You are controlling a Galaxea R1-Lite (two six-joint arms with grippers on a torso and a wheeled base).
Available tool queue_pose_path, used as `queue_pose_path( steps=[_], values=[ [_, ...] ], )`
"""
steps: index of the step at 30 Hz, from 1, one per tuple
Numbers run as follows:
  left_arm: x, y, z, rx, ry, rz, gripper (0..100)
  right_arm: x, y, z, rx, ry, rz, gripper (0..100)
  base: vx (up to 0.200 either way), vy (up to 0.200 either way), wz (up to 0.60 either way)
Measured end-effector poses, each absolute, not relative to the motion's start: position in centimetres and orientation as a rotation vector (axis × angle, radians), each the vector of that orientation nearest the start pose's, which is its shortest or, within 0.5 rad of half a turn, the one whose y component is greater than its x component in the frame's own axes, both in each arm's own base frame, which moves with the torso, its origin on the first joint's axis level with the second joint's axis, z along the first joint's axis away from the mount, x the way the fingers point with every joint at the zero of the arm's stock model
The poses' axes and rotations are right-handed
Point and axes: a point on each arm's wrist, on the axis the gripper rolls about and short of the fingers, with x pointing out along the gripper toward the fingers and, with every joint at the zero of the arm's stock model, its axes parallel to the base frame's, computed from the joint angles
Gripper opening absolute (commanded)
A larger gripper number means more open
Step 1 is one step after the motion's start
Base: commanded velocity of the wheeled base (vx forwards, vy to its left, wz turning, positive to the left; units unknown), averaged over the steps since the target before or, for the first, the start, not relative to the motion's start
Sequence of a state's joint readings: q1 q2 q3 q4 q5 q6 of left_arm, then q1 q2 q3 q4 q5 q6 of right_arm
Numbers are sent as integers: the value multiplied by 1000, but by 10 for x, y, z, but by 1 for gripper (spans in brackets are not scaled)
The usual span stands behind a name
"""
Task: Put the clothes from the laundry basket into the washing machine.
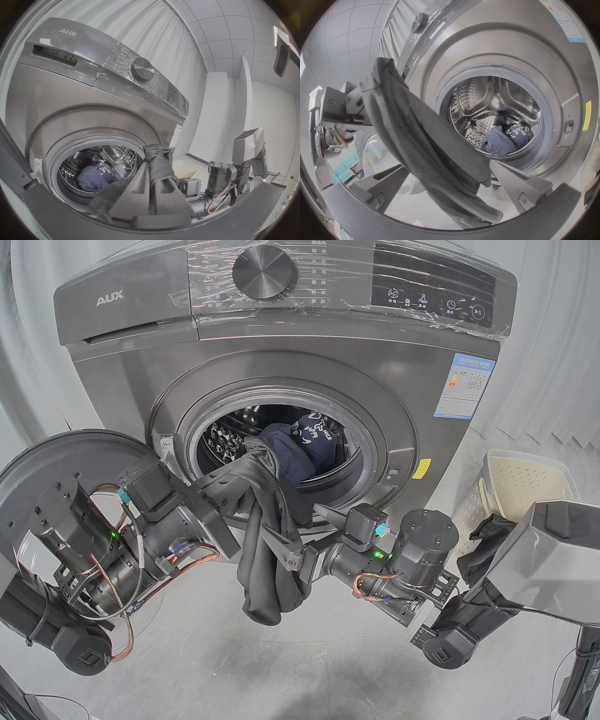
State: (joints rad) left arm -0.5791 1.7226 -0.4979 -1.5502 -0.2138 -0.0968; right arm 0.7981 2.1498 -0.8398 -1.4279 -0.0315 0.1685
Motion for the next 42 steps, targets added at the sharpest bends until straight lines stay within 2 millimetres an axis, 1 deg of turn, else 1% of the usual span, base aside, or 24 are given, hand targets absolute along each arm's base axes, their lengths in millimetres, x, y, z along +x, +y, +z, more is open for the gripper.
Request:
queue_pose_path(
  steps=[5, 14, 16, 25, 30, 35, 39, 42],
  values=[
    [225, -153, 191, -152, -292, -803, 0, 279, 268, 113, 211, -50, 740, 100, 0, 0, 0],
    [228, -148, 195, -156, -310, -783, 0, 285, 255, 107, 203, -26, 700, 100, 0, 0, 0],
    [229, -147, 197, -158, -318, -780, 0, 284, 251, 102, 194, -6, 695, 100, 0, 0, 0],
    [229, -144, 208, -167, -361, -771, 0, 266, 233, 73, 138, 125, 685, 100, 0, 0, 0],
    [229, -143, 212, -169, -377, -769, 0, 270, 220, 66, 128, 151, 647, 100, 0, 0, 0],
    [229, -143, 214, -170, -383, -767, 0, 273, 219, 67, 129, 143, 641, 100, 0, 0, 0],
    [229, -142, 214, -170, -383, -765, 0, 268, 227, 67, 128, 143, 668, 100, 0, 0, 0],
    [229, -142, 214, -170, -386, -762, 0, 261, 236, 67, 123, 144, 704, 100, 0, 0, 0]
  ],
)
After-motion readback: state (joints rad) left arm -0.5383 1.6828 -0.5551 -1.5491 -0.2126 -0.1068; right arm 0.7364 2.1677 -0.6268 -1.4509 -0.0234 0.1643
